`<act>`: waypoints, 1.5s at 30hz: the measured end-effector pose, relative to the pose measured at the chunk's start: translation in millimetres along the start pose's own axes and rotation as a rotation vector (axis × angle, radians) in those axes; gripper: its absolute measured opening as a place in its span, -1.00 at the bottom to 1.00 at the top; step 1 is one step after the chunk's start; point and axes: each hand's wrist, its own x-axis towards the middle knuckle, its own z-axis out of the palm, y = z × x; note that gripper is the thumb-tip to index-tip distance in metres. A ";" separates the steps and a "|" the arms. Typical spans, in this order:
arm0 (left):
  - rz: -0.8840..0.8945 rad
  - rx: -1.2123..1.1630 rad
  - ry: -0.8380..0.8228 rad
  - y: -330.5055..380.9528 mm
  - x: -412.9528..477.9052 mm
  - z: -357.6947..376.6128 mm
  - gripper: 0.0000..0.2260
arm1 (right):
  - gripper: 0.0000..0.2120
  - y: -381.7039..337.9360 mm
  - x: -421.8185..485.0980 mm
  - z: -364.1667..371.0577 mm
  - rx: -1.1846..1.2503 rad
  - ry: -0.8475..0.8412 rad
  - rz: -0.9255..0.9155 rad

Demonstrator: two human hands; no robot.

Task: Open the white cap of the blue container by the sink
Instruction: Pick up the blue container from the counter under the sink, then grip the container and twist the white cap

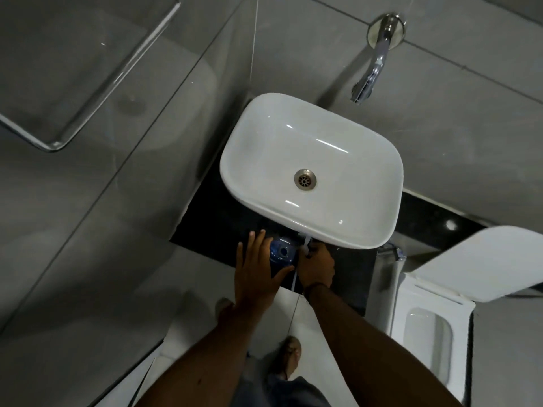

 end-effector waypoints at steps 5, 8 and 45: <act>0.016 -0.023 0.013 -2.5 -2.2 2.8 -0.20 | -0.89 13.5 -12.6 -24.7 -0.041 -0.072 -0.121; 0.022 -0.021 0.022 -3.8 -2.4 4.0 -0.19 | -0.95 13.9 -35.9 -57.2 0.019 -0.006 -0.235; 0.071 0.006 0.130 -7.9 -5.4 10.5 -0.24 | -0.72 -26.6 -44.4 -28.5 -0.065 -0.215 -0.551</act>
